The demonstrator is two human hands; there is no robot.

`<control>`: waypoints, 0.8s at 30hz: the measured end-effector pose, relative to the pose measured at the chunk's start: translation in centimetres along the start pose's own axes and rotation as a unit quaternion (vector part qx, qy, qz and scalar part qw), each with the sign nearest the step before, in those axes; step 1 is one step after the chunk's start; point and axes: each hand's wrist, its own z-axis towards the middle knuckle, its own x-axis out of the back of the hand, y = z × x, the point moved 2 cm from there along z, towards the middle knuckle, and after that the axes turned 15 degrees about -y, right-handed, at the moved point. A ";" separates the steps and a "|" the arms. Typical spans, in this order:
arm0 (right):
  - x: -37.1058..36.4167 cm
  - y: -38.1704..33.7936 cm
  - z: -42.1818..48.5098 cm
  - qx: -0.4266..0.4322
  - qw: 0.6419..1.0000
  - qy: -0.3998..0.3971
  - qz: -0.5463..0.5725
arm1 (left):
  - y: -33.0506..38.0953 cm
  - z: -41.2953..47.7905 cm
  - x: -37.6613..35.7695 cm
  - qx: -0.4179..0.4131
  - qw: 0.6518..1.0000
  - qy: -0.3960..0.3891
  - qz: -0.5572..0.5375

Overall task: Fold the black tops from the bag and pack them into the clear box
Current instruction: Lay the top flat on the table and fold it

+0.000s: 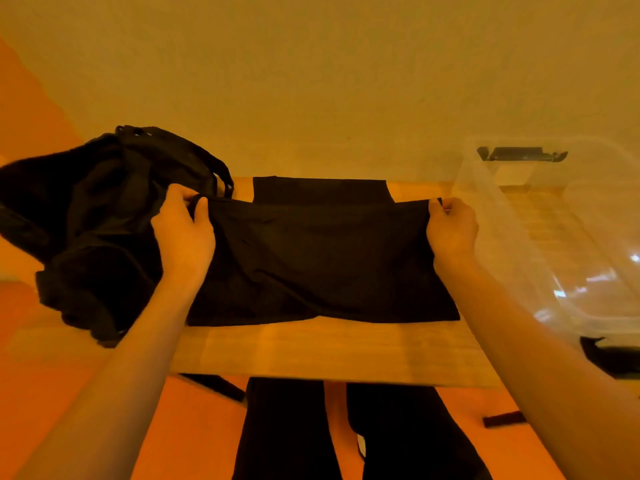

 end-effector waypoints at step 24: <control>-1.4 1.0 8.7 0.029 0.980 0.057 -0.187 | -0.5 6.4 -6.5 0.008 0.964 -0.024 0.265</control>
